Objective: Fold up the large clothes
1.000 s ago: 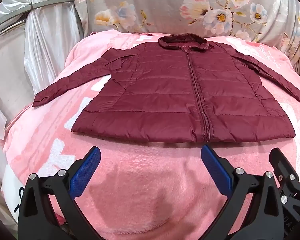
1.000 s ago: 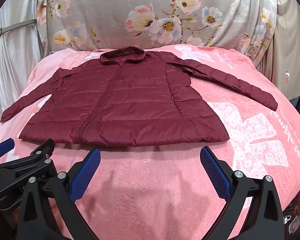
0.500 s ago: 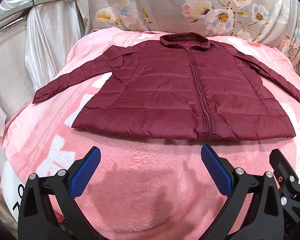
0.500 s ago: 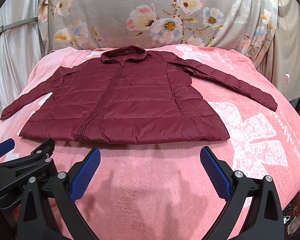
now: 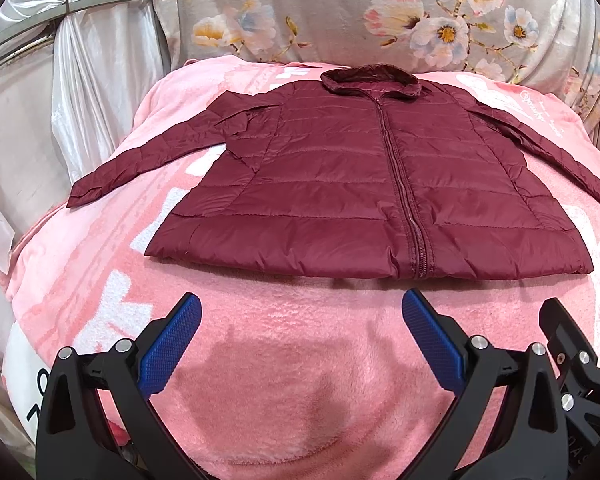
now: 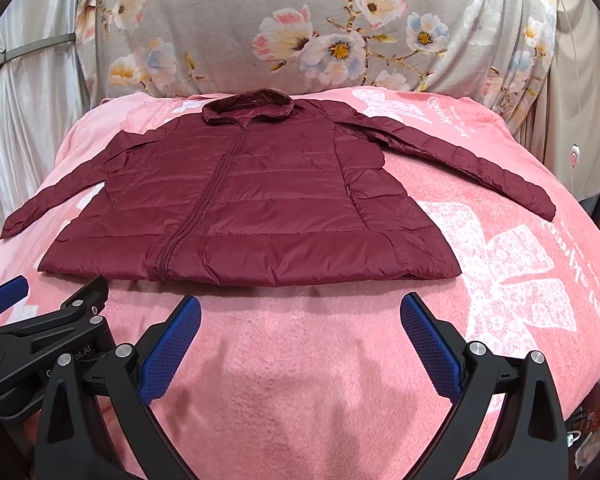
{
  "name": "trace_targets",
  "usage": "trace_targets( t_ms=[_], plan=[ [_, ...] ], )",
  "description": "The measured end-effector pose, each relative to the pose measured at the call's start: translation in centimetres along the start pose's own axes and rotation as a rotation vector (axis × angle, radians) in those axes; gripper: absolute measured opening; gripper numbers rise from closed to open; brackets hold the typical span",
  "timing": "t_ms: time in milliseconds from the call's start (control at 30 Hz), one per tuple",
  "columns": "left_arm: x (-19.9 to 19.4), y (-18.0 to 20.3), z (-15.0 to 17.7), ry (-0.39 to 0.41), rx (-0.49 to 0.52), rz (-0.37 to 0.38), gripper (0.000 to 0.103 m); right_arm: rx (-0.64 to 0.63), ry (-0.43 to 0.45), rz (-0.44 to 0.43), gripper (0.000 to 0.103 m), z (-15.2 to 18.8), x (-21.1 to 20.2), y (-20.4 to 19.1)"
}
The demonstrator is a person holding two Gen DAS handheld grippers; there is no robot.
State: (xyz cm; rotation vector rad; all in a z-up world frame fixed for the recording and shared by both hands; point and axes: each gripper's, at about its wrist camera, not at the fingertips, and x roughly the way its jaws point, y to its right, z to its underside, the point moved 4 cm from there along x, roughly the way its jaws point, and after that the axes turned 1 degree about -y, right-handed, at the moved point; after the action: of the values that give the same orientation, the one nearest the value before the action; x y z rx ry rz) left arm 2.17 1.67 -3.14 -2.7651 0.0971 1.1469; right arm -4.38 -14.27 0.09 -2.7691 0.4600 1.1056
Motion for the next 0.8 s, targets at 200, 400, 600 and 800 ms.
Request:
trace_targets(
  t_ms=[200, 400, 600, 800],
  plan=[
    [-0.05, 0.34, -0.24, -0.002, 0.001, 0.001, 0.098, -0.001, 0.0, 0.0, 0.098, 0.05, 0.02, -0.04],
    [0.04, -0.07, 0.05, -0.001, 0.0, 0.002, 0.098, 0.0, -0.001, 0.0, 0.098, 0.06, 0.05, -0.05],
    [0.0, 0.25, -0.15, -0.002, 0.001, 0.001, 0.098, -0.001, -0.002, 0.0, 0.098, 0.04, 0.08, -0.02],
    [0.03, 0.2, -0.07, -0.002, 0.001, 0.0, 0.098, -0.001, -0.003, 0.001, 0.098, 0.05, 0.12, -0.07]
  ],
)
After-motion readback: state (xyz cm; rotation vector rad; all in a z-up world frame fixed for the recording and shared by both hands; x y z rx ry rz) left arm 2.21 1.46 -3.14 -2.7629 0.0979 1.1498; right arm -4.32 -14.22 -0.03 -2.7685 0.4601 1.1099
